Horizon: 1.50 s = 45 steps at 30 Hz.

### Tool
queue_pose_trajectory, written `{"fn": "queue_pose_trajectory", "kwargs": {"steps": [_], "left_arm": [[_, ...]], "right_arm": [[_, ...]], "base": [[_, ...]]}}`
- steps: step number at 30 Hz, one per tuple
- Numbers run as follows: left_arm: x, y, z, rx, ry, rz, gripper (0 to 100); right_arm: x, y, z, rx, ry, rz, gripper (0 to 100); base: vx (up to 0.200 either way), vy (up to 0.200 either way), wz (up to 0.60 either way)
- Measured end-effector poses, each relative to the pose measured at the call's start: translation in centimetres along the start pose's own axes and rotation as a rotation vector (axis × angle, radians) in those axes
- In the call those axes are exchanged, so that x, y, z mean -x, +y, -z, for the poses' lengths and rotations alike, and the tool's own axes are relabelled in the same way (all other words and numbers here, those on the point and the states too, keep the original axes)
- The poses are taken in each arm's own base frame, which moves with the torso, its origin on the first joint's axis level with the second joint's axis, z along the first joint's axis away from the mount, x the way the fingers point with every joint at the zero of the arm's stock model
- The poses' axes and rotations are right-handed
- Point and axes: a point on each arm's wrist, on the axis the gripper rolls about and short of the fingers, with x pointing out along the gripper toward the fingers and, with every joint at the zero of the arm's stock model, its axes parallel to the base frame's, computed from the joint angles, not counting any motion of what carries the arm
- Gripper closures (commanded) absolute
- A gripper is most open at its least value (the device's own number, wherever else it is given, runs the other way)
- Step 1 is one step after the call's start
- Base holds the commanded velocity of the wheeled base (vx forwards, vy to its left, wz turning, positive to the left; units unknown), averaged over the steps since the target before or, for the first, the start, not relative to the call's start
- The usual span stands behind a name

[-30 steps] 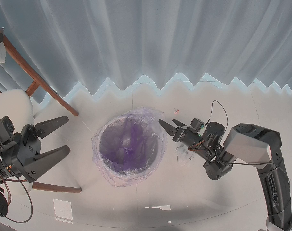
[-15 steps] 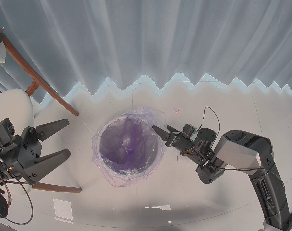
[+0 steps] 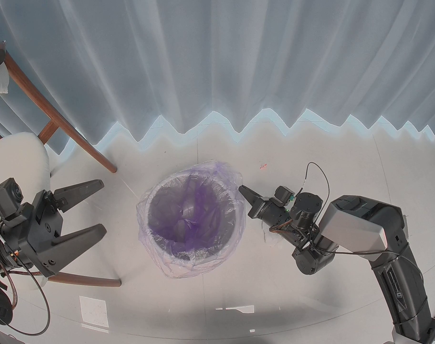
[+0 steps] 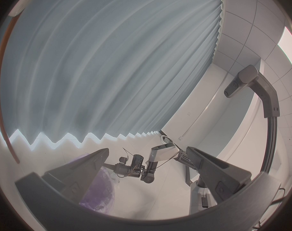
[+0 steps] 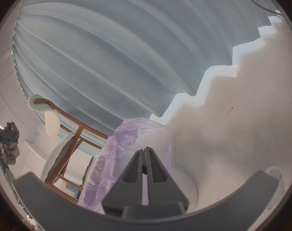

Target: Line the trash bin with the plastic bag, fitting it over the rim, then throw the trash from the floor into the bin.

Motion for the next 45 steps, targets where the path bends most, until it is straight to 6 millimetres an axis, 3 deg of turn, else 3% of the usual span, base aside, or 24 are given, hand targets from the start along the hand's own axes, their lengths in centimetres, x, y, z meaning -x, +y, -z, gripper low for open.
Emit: {"fn": "queue_pose_trajectory", "kwargs": {"steps": [17, 23, 24, 35, 45], "left_arm": [[0.1, 0.0, 0.3, 0.010, 0.008, -0.001, 0], [0.0, 0.0, 0.4, 0.012, 0.010, -0.001, 0], [0.0, 0.0, 0.4, 0.012, 0.010, -0.001, 0], [-0.6, 0.3, 0.4, 0.025, 0.015, 0.017, 0], [-1.7, 0.8, 1.7, 0.115, 0.056, 0.030, 0]], "right_arm": [[0.6, -3.0, 3.6, 0.006, 0.045, 0.070, 100], [0.6, -3.1, 3.6, 0.007, 0.026, 0.094, 100], [0.6, -3.0, 3.4, 0.008, 0.020, 0.100, 0], [1.9, -0.5, -0.1, -0.052, -0.053, 0.204, 0], [6.9, 5.6, -5.5, -0.140, -0.032, 0.211, 0]], "base": [[0.000, 0.000, 0.00], [0.000, 0.000, 0.00], [0.000, 0.000, 0.00], [-0.055, 0.000, 0.00], [-0.200, 0.000, 0.00]]}}
